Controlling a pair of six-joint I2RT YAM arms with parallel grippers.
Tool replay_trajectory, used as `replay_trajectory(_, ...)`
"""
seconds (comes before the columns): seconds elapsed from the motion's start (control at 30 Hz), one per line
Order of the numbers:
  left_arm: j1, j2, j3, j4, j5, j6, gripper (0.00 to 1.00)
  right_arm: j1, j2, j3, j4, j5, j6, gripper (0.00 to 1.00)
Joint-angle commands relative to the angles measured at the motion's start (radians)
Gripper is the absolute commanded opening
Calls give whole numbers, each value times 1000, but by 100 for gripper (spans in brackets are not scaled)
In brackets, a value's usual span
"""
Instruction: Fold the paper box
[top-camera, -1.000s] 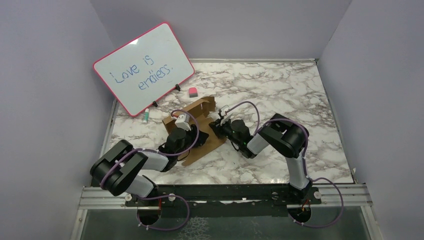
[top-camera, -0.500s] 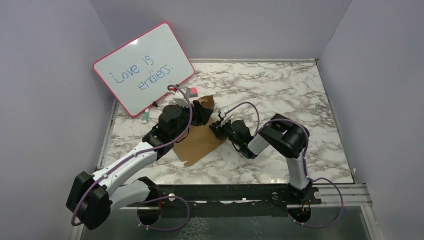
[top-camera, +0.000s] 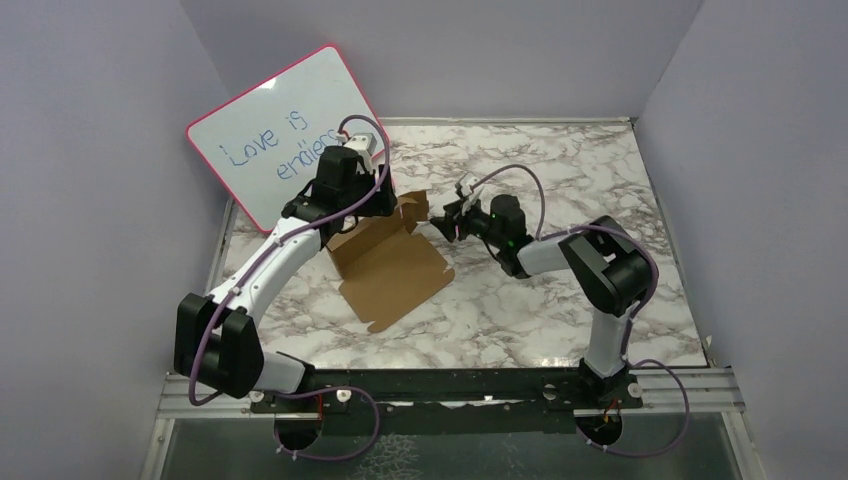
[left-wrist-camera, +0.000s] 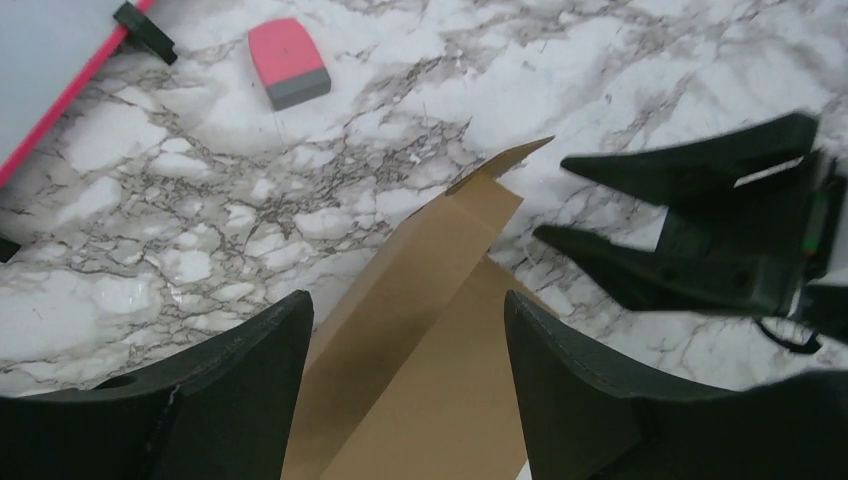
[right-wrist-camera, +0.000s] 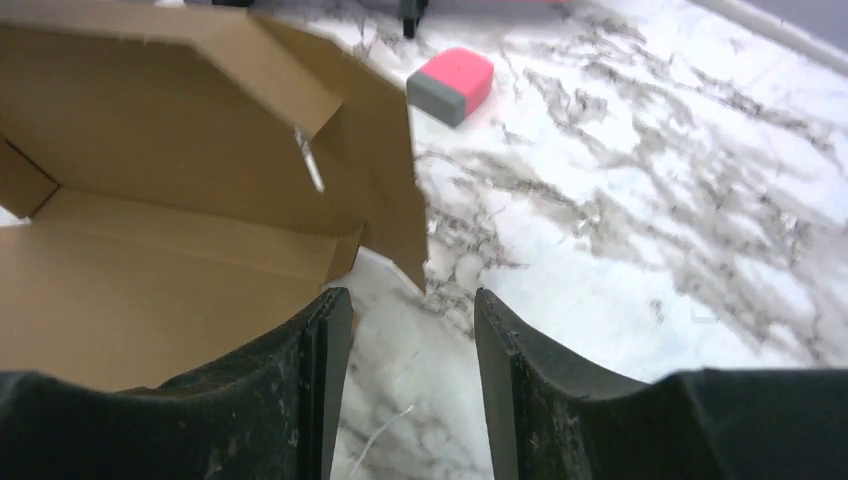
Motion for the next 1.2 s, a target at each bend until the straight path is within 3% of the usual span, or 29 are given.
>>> replay_trajectory(0.0, 48, 31, 65, -135, 146, 90, 72, -47, -7, 128, -167, -213, -39, 55)
replay_trajectory(0.23, 77, 77, 66, -162, 229, 140, 70, -63, 85, 257, -222, -291, -63, 60)
replay_trajectory(0.4, 77, 100, 59, -162, 250, 147, 66, -64, 128, 295, -219, -289, -64, 55)
replay_trajectory(0.5, 76, 112, 55, -162, 252, 147, 63, -66, 136, 303, -226, -306, -66, 47)
replay_trajectory(0.87, 77, 124, 43, -159, 272, 88, 55, -62, 87, 245, -236, -307, -19, 1)
replay_trajectory(1.17, 45, 80, -30, -87, 239, -2, 48, 1, 13, 167, -222, -68, 40, 1)
